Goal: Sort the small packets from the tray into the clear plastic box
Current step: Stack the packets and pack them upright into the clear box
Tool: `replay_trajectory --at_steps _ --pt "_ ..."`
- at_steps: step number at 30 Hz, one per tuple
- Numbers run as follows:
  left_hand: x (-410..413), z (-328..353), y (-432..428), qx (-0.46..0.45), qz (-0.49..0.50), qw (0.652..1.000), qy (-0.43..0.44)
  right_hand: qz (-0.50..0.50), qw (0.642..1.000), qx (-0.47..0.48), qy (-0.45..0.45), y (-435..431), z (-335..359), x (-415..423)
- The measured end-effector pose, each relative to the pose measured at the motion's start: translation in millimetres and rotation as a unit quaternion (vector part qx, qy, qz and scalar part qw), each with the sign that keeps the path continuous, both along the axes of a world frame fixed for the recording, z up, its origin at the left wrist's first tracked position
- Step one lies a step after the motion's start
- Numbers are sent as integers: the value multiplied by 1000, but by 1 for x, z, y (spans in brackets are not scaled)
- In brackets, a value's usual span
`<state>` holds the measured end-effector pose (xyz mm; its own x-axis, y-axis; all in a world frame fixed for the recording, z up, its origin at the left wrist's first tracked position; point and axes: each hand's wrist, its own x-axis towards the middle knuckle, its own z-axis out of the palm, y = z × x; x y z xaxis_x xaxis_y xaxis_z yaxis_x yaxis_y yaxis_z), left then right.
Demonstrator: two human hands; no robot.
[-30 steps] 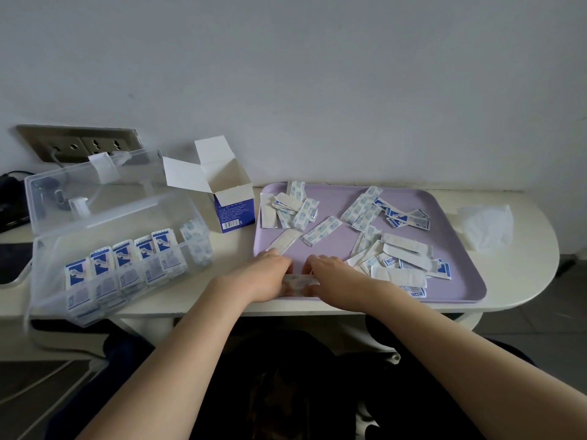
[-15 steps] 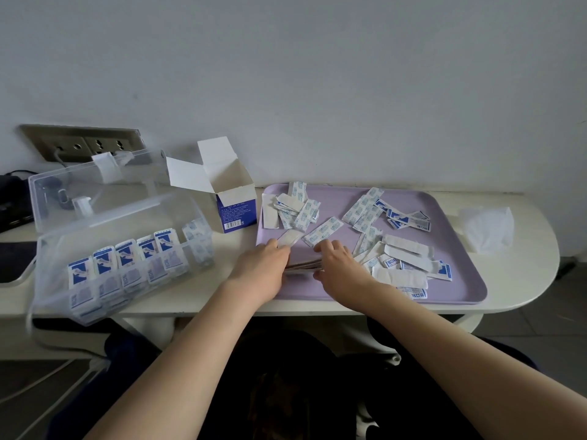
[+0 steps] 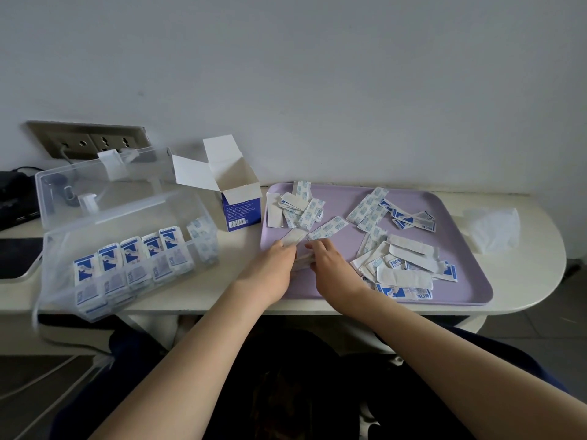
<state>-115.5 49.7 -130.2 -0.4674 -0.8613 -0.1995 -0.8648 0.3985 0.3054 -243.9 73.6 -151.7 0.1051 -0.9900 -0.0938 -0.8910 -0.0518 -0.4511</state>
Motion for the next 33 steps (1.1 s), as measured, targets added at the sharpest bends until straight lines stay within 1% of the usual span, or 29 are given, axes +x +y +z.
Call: replay_trajectory --at_steps 2,5,7,10,15,18,23,27,30,33 --pt "-2 1 2 -18 1 1000 -4 5 1000 -28 7 0 0 0" --pt "-7 -5 5 -46 -17 997 -62 44 996 -50 61 1 2 0" --pt "-8 -12 5 -44 -25 994 -95 66 993 -53 79 1 -2 -1" --pt "-8 -14 5 -39 -19 993 -106 64 992 -62 94 1 -3 -1" --pt "-7 -8 9 -78 -24 993 -89 73 988 -58 120 3 0 -2" --pt "-2 4 14 -94 -13 994 -51 72 991 -64 90 3 6 1" --pt "19 19 23 -76 -3 997 -14 55 997 -56 21 10 22 9" --pt "38 29 30 -73 -4 997 -3 89 995 -37 20 18 30 13" --pt "54 34 38 -76 -11 997 2 140 989 -14 34 24 33 17" --pt "67 38 40 -95 -19 995 18 141 990 -23 15 27 36 17"
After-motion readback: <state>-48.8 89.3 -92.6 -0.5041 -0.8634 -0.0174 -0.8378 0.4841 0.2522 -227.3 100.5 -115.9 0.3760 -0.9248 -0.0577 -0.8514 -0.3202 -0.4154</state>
